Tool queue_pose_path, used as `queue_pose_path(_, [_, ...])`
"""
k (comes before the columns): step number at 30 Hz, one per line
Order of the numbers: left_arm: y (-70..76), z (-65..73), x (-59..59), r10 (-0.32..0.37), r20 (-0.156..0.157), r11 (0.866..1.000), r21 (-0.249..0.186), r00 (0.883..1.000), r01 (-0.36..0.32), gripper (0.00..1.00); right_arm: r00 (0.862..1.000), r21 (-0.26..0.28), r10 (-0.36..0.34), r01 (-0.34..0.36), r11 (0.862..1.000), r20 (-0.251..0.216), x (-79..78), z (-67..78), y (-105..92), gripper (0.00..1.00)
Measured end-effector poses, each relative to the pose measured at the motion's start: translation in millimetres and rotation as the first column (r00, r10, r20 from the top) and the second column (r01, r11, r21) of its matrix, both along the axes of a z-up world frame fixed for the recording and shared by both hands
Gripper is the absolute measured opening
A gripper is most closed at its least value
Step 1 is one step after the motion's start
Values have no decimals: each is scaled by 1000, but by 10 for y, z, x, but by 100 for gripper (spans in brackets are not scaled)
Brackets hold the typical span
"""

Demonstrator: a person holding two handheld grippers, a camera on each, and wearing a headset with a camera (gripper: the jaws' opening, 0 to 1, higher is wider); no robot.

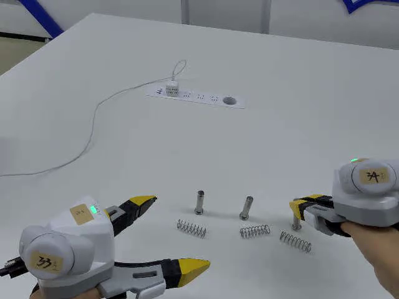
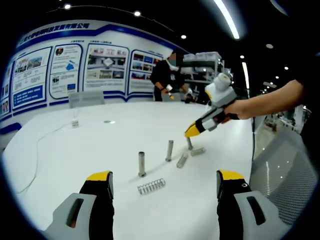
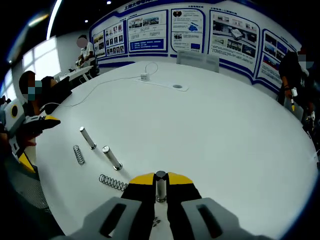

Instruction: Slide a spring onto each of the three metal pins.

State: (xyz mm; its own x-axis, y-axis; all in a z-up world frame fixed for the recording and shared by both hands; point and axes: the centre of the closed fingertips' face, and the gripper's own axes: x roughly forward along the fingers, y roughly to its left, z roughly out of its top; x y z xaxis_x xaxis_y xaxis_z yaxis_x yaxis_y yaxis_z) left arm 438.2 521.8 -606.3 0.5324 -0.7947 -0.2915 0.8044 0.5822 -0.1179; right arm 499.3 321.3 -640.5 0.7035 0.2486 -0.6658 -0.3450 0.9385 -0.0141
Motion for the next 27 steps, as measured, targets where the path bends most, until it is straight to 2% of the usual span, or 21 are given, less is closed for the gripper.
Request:
queue_pose_path(6, [-9,-7,-19,-7,0,1000,8,1000,7,87,1000,6,17,-17,1000,17,-23,1,-7,8])
queue_pose_path(10, [-7,-2,-23,-8,1,1000,8,1000,8,87,999,-10,32,-32,999,34,-49,9,-4,8])
queue_pose_path(14, [-2,-1,-25,-7,3,1000,12,1000,7,87,997,20,30,-31,999,67,-84,15,2,8])
queue_pose_path(20, [-17,-17,-45,-18,-3,1000,16,1000,18,87,989,28,57,-61,998,137,-112,32,31,8])
queue_pose_path(27, [-11,-25,-48,-17,-1,1000,24,1000,17,87,979,106,4,-26,994,203,-107,48,9,8])
